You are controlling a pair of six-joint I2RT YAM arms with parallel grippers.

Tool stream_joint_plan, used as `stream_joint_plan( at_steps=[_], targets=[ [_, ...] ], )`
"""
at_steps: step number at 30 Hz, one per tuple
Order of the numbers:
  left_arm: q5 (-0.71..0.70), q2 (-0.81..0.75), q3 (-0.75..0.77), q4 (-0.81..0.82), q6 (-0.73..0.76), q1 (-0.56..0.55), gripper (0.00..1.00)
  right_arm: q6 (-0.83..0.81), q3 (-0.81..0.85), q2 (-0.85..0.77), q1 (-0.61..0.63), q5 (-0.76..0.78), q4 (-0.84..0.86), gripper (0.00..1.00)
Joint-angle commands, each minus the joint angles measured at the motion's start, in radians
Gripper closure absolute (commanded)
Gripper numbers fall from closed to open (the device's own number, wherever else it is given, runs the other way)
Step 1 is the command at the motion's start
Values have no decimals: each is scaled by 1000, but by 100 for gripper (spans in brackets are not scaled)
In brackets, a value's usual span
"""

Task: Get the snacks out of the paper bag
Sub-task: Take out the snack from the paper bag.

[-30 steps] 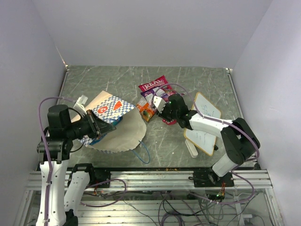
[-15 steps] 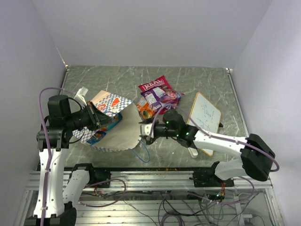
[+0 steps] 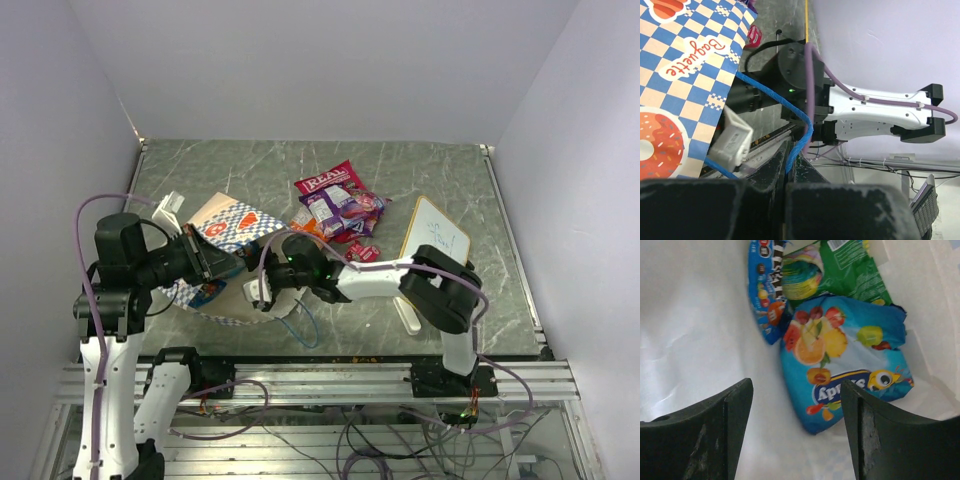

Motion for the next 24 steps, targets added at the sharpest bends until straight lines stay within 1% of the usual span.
stream_joint_plan(
  at_steps=[1, 5, 7, 10, 13, 17, 18, 20, 22, 24],
  targets=[
    [57, 32, 26, 16, 40, -1, 93, -120, 107, 91, 5, -8, 41, 28],
    [79, 107, 101, -77, 178, 0, 93, -207, 174, 181, 4, 10, -27, 24],
    [121, 153, 136, -124, 231, -1, 93, -239, 208, 211, 1, 43, -48, 23],
    [113, 199, 180, -216, 331, -1, 93, -291, 258, 267, -3, 73, -70, 23],
    [116, 203, 171, -218, 337, -8, 93, -336, 317, 323, -1, 99, -107, 23],
    [105, 213, 175, -238, 355, -16, 93, -358, 346, 371, 5, 158, -68, 24],
    [104, 211, 175, -244, 357, -18, 93, -360, 351, 379, 4, 162, -62, 25],
    [95, 210, 176, -256, 364, -18, 93, -365, 356, 401, 3, 165, -36, 30],
    [86, 208, 180, -272, 372, -18, 93, -347, 352, 419, 5, 178, 15, 36],
    [70, 205, 188, -288, 375, -18, 93, -340, 361, 433, 4, 184, 28, 43]
  ],
)
